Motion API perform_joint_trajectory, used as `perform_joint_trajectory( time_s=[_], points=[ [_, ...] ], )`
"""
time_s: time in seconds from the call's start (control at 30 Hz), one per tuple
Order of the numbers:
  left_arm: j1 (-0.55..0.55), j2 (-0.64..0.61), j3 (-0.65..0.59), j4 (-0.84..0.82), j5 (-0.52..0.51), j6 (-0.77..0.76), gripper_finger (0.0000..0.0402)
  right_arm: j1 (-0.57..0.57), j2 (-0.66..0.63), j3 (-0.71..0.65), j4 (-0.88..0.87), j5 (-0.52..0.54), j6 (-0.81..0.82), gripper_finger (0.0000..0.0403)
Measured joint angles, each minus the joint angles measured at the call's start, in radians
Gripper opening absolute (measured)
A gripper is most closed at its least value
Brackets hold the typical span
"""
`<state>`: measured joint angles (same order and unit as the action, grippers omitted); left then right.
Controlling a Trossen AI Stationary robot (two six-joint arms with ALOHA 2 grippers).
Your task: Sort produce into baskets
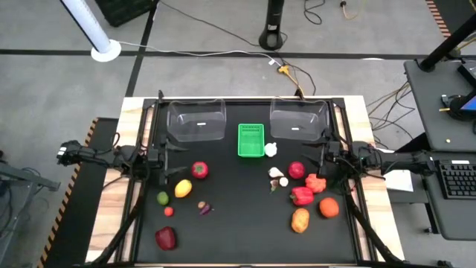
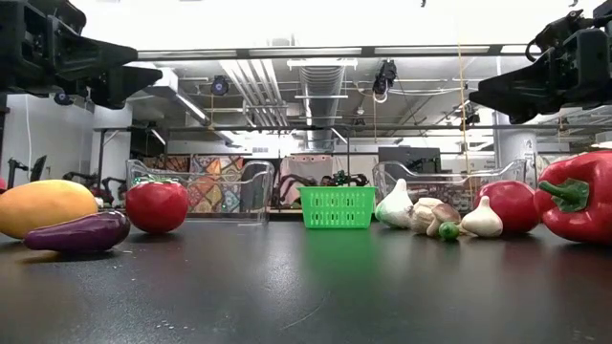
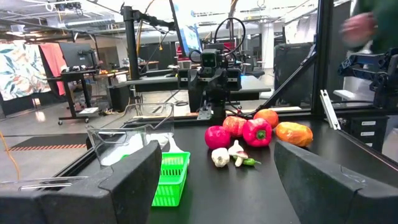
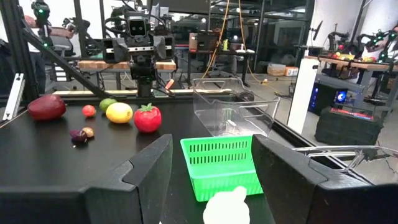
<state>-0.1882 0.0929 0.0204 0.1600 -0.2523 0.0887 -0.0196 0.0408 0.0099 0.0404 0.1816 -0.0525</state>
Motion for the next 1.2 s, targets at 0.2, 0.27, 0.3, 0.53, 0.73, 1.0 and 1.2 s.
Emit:
perform_joint_trajectory(
  time_s=[0.2, 0.27, 0.3, 0.53, 0.73, 1.0, 1.2],
  points=[
    [0.000, 0.000, 0.000, 0.000, 0.000, 0.000, 0.0292, 0.000, 0.000, 0.000, 0.000, 0.000, 0.000, 0.0212],
    [0.000, 0.000, 0.000, 0.000, 0.000, 0.000, 0.0292, 0.000, 0.000, 0.000, 0.000, 0.000, 0.000, 0.0212],
    [0.000, 0.000, 0.000, 0.000, 0.000, 0.000, 0.0292, 0.000, 0.000, 0.000, 0.000, 0.000, 0.000, 0.0212],
    [0.000, 0.000, 0.000, 0.000, 0.000, 0.000, 0.0292, 0.000, 0.000, 0.000, 0.000, 0.000, 0.000, 0.0212],
    [0.000, 0.000, 0.000, 0.000, 0.000, 0.000, 0.0292, 0.000, 0.000, 0.000, 0.000, 0.000, 0.000, 0.0212],
    [0.000, 0.000, 0.000, 0.000, 0.000, 0.000, 0.0292, 0.000, 0.000, 0.000, 0.076, 0.005, 0.064, 0.0212],
    [0.000, 0.000, 0.000, 0.000, 0.000, 0.000, 0.0292, 0.000, 0.000, 0.000, 0.139, 0.002, 0.465, 0.0212]
  ],
)
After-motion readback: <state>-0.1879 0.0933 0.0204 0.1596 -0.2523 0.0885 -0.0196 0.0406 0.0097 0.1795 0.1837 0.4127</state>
